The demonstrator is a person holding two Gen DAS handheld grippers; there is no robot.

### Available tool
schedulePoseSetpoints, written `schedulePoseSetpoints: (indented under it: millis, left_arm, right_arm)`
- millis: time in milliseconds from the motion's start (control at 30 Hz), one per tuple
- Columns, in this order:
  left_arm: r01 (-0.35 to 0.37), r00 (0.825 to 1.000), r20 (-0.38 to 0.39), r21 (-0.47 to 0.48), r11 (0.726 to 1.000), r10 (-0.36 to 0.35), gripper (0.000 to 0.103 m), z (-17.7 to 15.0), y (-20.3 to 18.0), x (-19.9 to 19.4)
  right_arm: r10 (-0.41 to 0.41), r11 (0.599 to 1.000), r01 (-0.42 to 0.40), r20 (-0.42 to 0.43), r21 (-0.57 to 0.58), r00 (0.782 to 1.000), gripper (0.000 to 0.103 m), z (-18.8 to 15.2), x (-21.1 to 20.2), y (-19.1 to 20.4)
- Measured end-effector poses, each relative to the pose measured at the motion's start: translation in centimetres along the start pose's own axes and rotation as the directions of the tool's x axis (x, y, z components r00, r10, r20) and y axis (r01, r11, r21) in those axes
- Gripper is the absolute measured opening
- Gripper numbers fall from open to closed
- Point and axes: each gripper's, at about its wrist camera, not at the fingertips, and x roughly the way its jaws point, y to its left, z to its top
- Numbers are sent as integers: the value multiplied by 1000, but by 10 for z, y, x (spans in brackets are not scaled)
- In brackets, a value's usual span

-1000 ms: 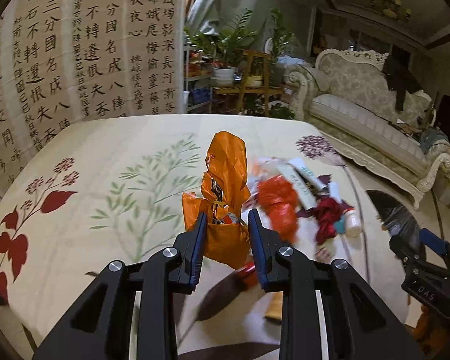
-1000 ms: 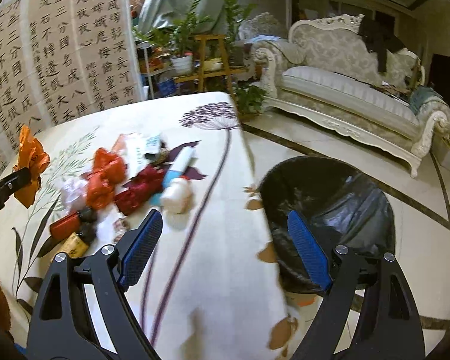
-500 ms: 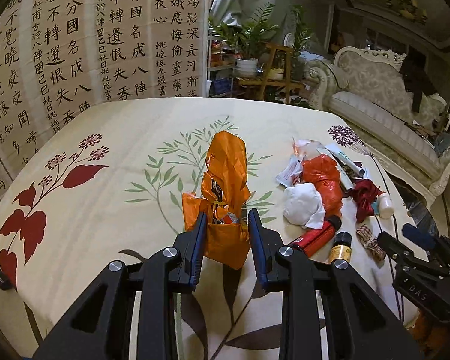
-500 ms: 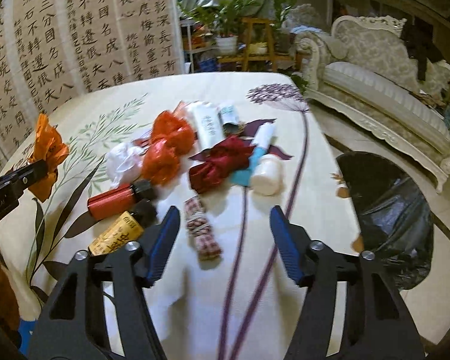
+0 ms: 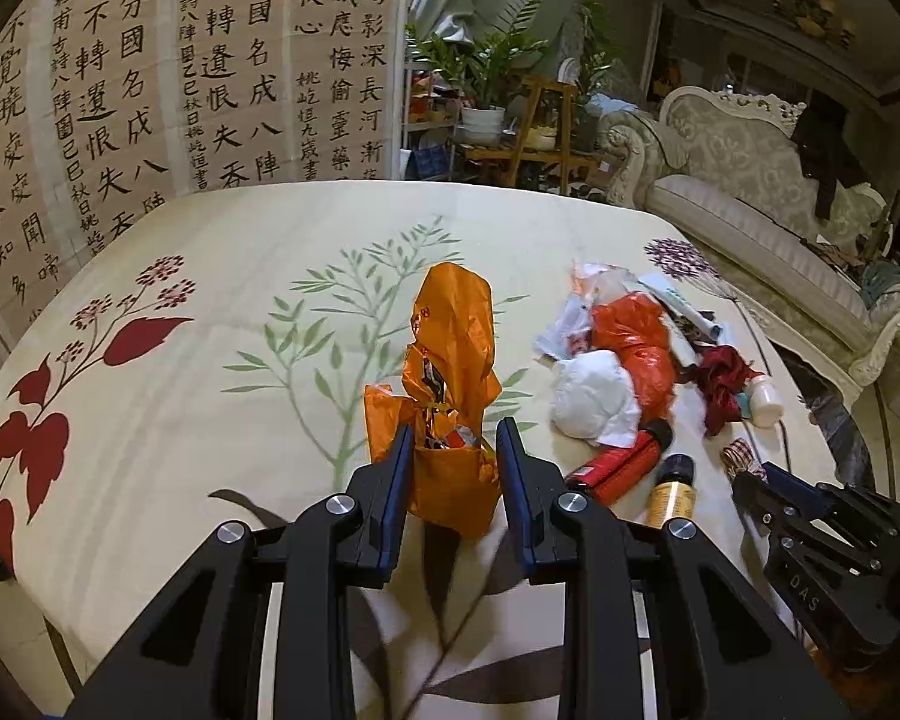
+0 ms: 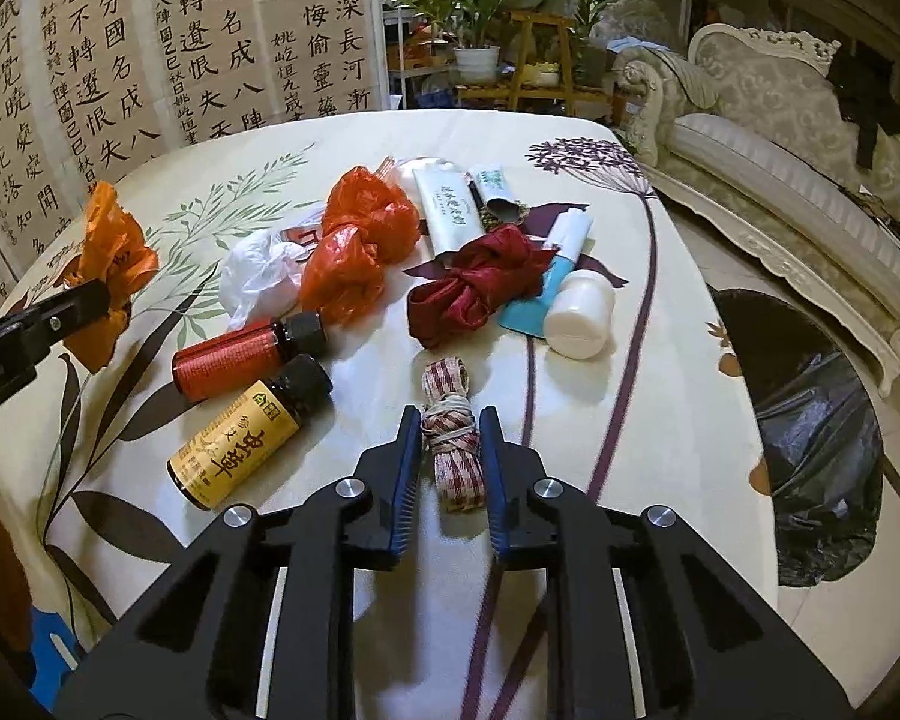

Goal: Collect trash
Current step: 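Carry both items over the black bin and open both grippers to drop them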

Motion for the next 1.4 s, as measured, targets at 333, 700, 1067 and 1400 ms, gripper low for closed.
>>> schedulePoseSetpoints:
  millis: [333,700,1067,1400]
  left_arm:
    - [126,991,27,93,988,-129,29,4,-63,-7]
    - [252,964,32,207,945,-264,29,10,-155,0]
    - [303,949,-3,295,906,-316,29,16,-228,27]
    - [316,946,-42,349,882,-322,29,17,-276,48]
  right_arm:
    - [-140,984,127,104,123,985,19,0,-42,-63]
    - [-317,926,278,125,255,940,19,-7,-52,-146]
    - [-376,887,326,102,327,921,19,-17,-40,-204]
    - [-393,867,340,81,364,916,19,-18,-28,-235]
